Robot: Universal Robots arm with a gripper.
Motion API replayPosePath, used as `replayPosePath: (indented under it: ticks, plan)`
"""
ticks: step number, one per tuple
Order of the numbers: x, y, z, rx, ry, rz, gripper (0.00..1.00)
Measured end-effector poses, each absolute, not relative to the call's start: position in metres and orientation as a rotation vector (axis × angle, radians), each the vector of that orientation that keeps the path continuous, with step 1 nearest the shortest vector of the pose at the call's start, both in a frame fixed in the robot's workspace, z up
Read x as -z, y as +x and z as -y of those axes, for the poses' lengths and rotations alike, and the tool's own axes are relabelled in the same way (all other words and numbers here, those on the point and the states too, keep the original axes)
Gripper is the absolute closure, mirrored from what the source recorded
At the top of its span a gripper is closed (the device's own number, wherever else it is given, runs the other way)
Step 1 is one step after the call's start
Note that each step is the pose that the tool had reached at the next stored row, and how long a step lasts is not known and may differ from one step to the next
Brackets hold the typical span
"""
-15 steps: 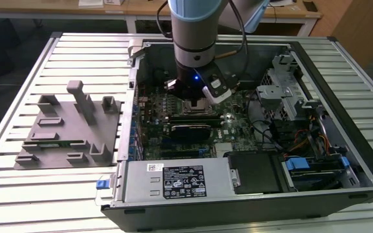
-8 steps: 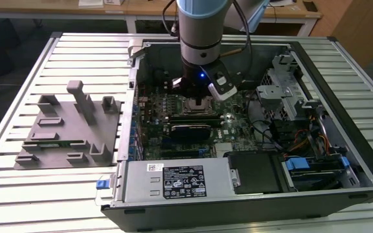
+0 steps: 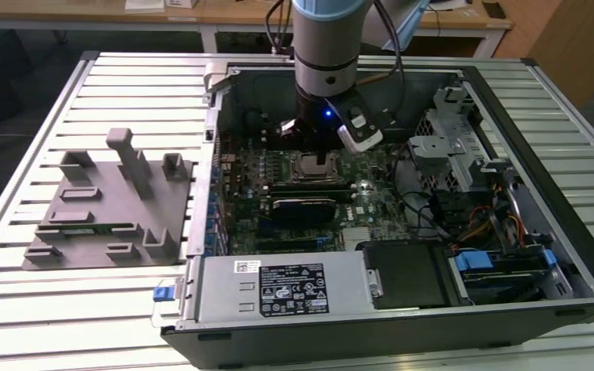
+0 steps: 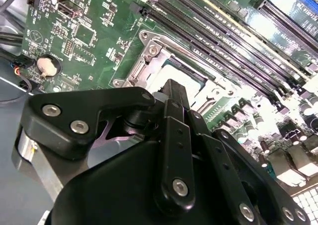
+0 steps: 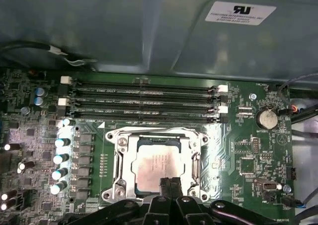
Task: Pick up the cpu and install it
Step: 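Install the second cpu locking lever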
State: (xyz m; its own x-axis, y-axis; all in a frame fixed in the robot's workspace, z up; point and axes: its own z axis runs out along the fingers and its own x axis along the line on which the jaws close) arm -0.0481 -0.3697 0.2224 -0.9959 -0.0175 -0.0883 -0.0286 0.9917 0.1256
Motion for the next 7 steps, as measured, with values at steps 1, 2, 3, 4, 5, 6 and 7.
replayPosePath:
  ticks: [1, 2, 3, 4, 5, 6, 7]
  plan:
    - [-0.2224, -0.0481, 0.3692, -0.192, -0.035, -3.048, 0.89]
    - [-0.2224, -0.0480, 0.3691, -0.192, -0.036, -3.048, 0.89]
    - [-0.2224, -0.0481, 0.3691, -0.192, -0.036, -3.048, 0.89]
    - [-0.2224, -0.0481, 0.3690, -0.191, -0.035, -3.048, 0.89]
    - [-0.2224, -0.0481, 0.3689, -0.191, -0.035, -3.048, 0.89]
    - [-0.2224, -0.0481, 0.3689, -0.191, -0.035, -3.048, 0.89]
    - [-0.2224, -0.0481, 0.3689, -0.191, -0.035, -3.048, 0.89]
